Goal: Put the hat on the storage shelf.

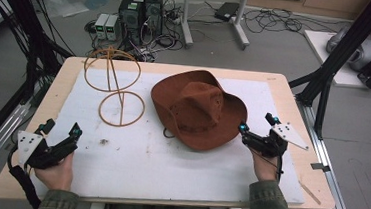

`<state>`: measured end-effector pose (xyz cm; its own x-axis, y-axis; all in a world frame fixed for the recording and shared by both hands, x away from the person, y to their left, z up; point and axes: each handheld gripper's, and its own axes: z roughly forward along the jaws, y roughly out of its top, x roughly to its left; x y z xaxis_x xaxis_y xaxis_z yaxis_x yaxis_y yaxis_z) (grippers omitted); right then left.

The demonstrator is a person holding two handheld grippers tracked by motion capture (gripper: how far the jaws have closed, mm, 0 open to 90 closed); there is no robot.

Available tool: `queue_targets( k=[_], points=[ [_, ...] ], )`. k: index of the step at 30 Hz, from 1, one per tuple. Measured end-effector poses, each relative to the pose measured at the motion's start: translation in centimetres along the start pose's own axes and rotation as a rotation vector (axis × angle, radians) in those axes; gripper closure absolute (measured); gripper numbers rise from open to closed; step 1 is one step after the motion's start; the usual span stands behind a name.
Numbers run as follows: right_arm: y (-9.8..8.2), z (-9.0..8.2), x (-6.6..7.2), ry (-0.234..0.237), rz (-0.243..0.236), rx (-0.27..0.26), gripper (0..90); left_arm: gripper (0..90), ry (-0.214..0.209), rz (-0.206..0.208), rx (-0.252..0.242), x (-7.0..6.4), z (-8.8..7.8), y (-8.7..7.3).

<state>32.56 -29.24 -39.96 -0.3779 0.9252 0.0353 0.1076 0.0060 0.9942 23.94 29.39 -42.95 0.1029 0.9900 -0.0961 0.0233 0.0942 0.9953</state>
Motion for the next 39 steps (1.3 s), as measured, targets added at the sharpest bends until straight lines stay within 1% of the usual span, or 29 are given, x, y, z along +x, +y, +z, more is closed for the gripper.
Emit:
queue_targets(
  k=[1, 2, 3, 4, 6, 9, 10, 11, 13, 14, 15, 16, 21, 22, 23, 28, 30, 31, 32, 33, 35, 38, 39],
  points=[
    [0.0, 0.0, 0.0, 0.0, 0.0, 0.0, 4.9, 19.1, 0.0, 0.0, 0.0, 0.0, 0.0, 0.0],
    [0.1, 0.6, 0.2, 0.019, 0.001, 0.019, 4.8, 19.1, 0.001, -0.002, 0.001, 0.1, 0.0, 0.0],
    [0.1, 0.6, 0.2, 0.019, 0.001, 0.019, 4.8, 19.1, 0.001, -0.002, 0.001, 0.1, 0.0, 0.0],
    [0.4, 1.2, 0.4, 0.042, -0.006, 0.038, 4.8, 19.2, 0.003, 0.001, 0.006, 0.1, 0.0, 0.0],
    [0.6, 1.7, 0.7, 0.06, -0.016, 0.059, 4.8, 19.1, -0.001, -0.001, 0.004, 0.1, 0.0, 0.0],
    [1.0, 2.4, 1.2, 0.088, -0.035, 0.078, 4.9, 19.1, -0.008, 0.004, 0.001, 0.0, 0.0, 0.0],
    [1.0, 2.4, 1.2, 0.088, -0.035, 0.078, 4.9, 19.1, -0.008, 0.004, 0.001, 0.0, 0.0, 0.0],
    [1.2, 2.9, 1.4, 0.102, -0.06, 0.093, 4.9, 19.1, -0.011, 0.004, -0.001, -0.1, 0.1, 0.0],
    [1.3, 3.0, 1.5, 0.106, -0.06, 0.102, 4.8, 19.0, -0.014, 0.008, 0.002, -0.1, 0.1, 0.0],
    [1.4, 3.3, 1.6, 0.114, -0.07, 0.109, 4.9, 19.0, -0.016, 0.008, 0.001, -0.2, 0.2, -0.1],
    [1.6, 3.7, 1.8, 0.125, -0.074, 0.128, 4.9, 19.0, -0.019, 0.011, 0.003, -0.3, 0.2, -0.1],
    [1.7, 3.9, 1.9, 0.128, -0.083, 0.128, 4.9, 19.0, -0.021, 0.01, 0.003, -0.3, 0.2, -0.1],
    [2.3, 4.7, 2.4, 0.148, -0.088, 0.152, 4.9, 18.9, -0.026, 0.009, 0.008, -0.4, 0.2, -0.1],
    [2.5, 5.2, 2.8, 0.159, -0.096, 0.165, 4.9, 19.0, -0.025, 0.009, 0.006, -0.5, 0.2, -0.1],
    [2.5, 5.4, 2.9, 0.162, -0.105, 0.155, 4.9, 18.9, -0.024, 0.009, 0.007, -0.5, 0.2, -0.1],
    [2.6, 6.4, 3.5, 0.178, -0.113, 0.189, 4.9, 19.0, -0.023, 0.007, 0.006, -0.4, 0.2, -0.1],
    [2.5, 6.9, 3.7, 0.193, -0.107, 0.21, 4.9, 18.9, -0.028, 0.001, 0.007, -0.3, 0.2, -0.2],
    [2.5, 6.9, 3.7, 0.193, -0.107, 0.21, 4.9, 19.0, -0.028, 0.001, 0.007, -0.3, 0.2, -0.2],
    [2.5, 7.3, 3.9, 0.205, -0.115, 0.23, 4.9, 19.0, -0.031, -0.002, 0.015, -0.4, 0.3, -0.3],
    [2.5, 7.3, 3.9, 0.205, -0.115, 0.23, 4.9, 18.9, -0.031, -0.002, 0.015, -0.4, 0.3, -0.3],
    [2.5, 8.1, 4.2, 0.22, -0.124, 0.254, 4.9, 18.9, -0.038, -0.001, 0.018, -0.5, 0.4, -0.3],
    [2.6, 8.7, 4.5, 0.231, -0.123, 0.266, 4.9, 19.0, -0.044, -0.001, 0.017, -0.7, 0.4, -0.3],
    [2.7, 9.2, 5.0, 0.244, -0.107, 0.296, 4.9, 19.0, -0.048, -0.007, 0.018, -0.7, 0.4, -0.3]
  ],
)
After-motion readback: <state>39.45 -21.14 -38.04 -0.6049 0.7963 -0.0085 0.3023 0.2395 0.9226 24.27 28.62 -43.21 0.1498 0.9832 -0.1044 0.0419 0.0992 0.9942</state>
